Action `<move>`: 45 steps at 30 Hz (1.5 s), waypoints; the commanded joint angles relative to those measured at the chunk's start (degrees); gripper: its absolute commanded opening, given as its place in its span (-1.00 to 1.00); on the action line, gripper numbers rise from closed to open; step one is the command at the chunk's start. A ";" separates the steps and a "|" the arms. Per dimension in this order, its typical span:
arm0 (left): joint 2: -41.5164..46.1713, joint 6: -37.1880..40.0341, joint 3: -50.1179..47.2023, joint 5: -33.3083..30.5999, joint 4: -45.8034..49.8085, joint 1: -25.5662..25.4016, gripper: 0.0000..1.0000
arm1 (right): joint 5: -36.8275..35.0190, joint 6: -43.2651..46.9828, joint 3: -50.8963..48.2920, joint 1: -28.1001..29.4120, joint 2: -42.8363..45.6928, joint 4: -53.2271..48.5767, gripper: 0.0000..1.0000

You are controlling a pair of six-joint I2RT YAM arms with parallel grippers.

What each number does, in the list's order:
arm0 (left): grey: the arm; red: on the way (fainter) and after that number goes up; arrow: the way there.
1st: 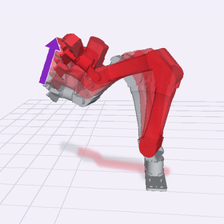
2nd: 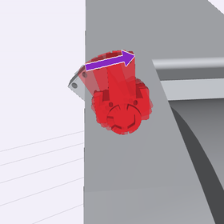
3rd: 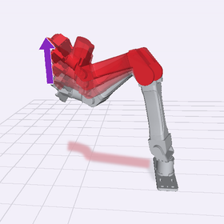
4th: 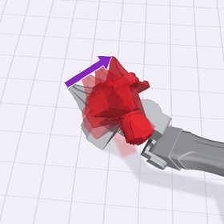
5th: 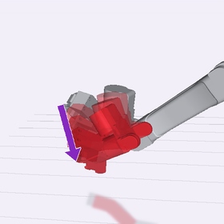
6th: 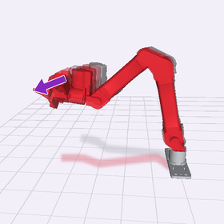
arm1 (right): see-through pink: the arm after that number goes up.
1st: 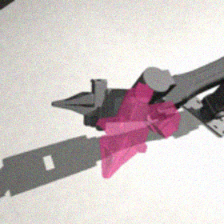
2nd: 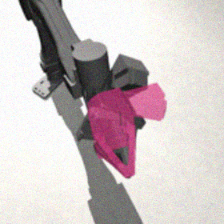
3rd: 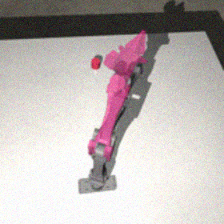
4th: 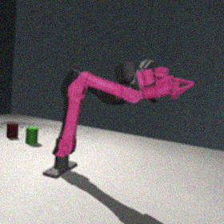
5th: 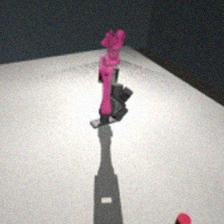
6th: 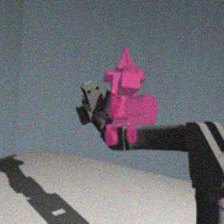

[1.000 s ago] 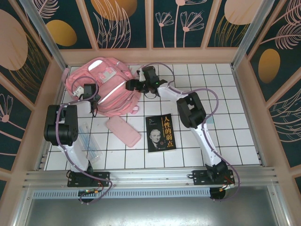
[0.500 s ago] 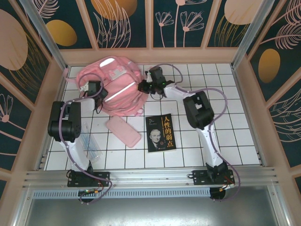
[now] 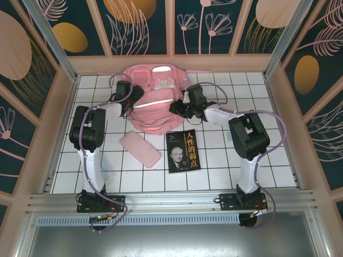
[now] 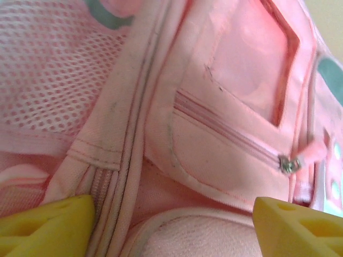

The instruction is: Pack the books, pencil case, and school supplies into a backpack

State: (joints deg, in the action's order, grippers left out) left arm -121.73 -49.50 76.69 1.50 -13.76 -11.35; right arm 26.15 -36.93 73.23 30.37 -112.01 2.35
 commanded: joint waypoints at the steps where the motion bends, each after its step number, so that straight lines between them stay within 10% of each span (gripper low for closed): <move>1: -4.68 2.35 5.51 3.87 6.98 -1.60 0.60 | 8.21 1.09 -1.94 4.27 5.13 3.83 -0.05; 9: 0.68 15.62 14.77 -10.79 23.39 -1.53 0.97 | 0.39 13.91 -3.11 -4.01 14.07 -10.97 0.13; 21: 15.55 20.56 1.61 -10.74 28.47 -10.02 0.98 | -9.14 21.04 1.53 -15.92 5.90 -13.94 0.12; 31: -1.87 26.65 26.92 -20.39 44.28 -23.87 0.92 | -11.47 19.28 -3.64 -17.53 6.43 -13.30 0.16; 42: -20.11 24.19 42.70 -28.52 56.08 -25.52 0.76 | -10.77 19.94 -9.16 -18.80 12.69 -11.47 0.16; 45: -23.25 24.23 43.05 -29.31 57.77 -25.47 0.26 | -10.36 20.98 -9.07 -18.88 13.26 -11.09 0.16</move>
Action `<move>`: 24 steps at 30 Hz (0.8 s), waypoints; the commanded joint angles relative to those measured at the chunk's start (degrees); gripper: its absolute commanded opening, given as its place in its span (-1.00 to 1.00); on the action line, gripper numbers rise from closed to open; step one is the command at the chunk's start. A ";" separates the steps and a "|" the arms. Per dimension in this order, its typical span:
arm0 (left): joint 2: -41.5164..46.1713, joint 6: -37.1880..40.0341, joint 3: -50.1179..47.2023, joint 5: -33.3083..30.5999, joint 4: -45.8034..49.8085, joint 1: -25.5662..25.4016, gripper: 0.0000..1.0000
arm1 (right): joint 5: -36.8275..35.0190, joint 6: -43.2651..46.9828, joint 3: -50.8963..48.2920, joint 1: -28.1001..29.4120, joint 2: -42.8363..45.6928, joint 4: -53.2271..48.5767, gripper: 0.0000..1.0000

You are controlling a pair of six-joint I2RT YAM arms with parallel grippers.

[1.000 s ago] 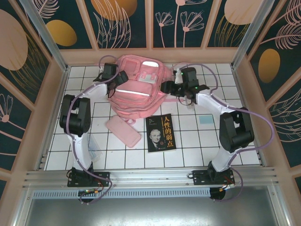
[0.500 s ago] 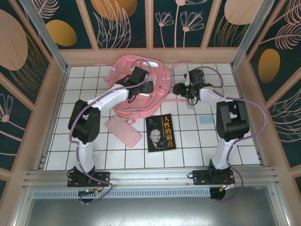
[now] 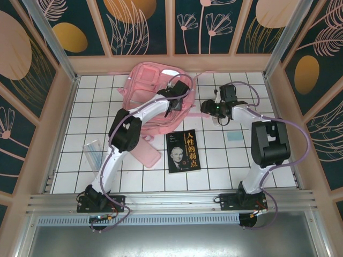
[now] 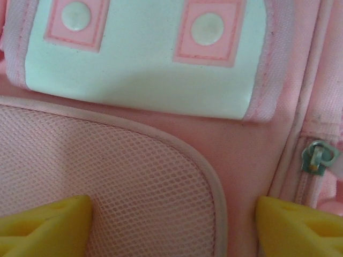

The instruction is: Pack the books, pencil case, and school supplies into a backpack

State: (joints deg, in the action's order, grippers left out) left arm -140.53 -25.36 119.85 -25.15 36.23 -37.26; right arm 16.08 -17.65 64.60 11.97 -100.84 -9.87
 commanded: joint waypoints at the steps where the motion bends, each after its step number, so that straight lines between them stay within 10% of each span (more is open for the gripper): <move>1: -4.83 0.32 -0.66 -2.78 7.65 0.43 0.04 | 0.04 1.99 -0.57 -0.46 2.38 1.59 0.16; 5: -3.52 2.12 -1.61 -1.68 7.26 0.43 -1.00 | 1.33 3.91 -1.35 -0.54 3.57 3.76 0.14; 24: 14.82 10.21 14.95 12.62 12.98 3.61 -1.00 | 28.79 24.41 -4.96 0.29 -0.56 27.01 0.07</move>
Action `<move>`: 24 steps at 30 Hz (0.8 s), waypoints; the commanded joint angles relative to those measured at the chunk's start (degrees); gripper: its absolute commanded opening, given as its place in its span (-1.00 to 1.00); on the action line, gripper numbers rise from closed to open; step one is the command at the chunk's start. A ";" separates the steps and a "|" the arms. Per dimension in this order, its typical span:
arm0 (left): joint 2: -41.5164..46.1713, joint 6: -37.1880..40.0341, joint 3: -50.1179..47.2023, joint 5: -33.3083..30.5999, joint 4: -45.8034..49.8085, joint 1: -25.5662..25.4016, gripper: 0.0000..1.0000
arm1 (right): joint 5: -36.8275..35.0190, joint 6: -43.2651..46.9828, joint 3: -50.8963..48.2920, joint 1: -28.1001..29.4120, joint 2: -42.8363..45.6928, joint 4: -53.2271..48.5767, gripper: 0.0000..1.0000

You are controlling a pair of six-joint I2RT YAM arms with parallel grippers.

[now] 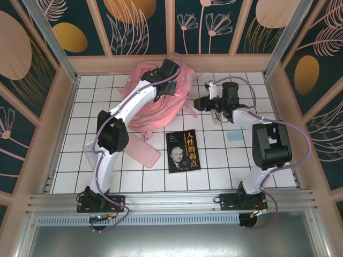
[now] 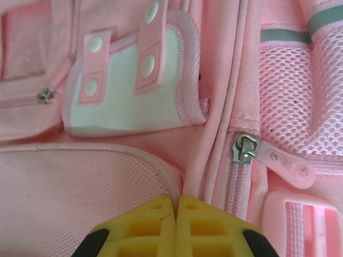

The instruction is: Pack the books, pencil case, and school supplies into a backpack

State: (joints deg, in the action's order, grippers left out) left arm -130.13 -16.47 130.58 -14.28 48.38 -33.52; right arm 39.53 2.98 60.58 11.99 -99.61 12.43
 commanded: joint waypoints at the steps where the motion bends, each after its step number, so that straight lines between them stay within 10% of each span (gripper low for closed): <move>1: 4.74 1.22 4.83 2.40 0.86 -0.01 -1.00 | 5.88 3.55 -0.90 0.32 -2.18 5.60 0.07; 24: 10.36 -0.87 -2.34 6.34 -3.37 0.04 -1.00 | 9.80 6.30 7.84 1.13 -11.93 9.36 -0.04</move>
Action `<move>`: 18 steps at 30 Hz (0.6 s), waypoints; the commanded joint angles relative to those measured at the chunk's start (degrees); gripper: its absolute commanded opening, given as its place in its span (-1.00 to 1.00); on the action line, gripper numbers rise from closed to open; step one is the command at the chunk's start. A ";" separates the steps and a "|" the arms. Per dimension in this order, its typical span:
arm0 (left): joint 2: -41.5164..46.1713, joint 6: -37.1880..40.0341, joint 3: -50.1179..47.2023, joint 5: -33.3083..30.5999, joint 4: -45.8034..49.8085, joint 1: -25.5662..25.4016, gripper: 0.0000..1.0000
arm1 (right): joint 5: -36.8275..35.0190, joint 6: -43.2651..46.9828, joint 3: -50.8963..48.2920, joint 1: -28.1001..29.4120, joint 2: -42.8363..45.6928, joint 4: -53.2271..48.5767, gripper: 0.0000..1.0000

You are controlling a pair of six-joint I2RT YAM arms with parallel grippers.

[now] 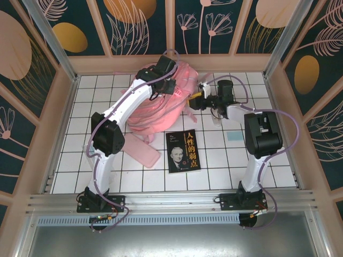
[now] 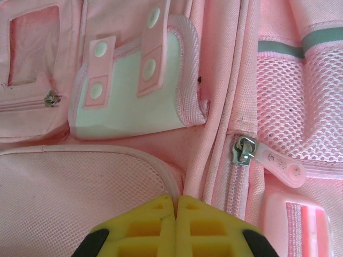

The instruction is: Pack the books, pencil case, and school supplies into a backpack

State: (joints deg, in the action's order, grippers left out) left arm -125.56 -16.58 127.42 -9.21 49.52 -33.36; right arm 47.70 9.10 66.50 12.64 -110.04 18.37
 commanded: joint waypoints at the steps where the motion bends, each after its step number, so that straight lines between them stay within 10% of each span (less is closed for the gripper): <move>1: 6.00 -0.82 0.75 1.47 -4.67 -0.12 -1.00 | 1.90 -0.30 2.17 0.49 -1.93 4.16 -0.10; 8: 6.59 -1.58 -2.64 -0.17 -8.26 0.21 -1.00 | 1.10 -1.02 1.43 0.46 -0.47 5.52 -0.85; 18: 3.67 -3.59 -4.04 -1.77 -15.86 1.20 -1.00 | -3.99 2.88 -3.58 0.56 7.01 -3.04 -1.00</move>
State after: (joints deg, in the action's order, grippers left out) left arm -123.70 -19.38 121.95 -9.21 42.50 -32.88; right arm 45.34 9.80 63.68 12.86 -106.69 18.72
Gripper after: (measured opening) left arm 0.063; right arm 0.049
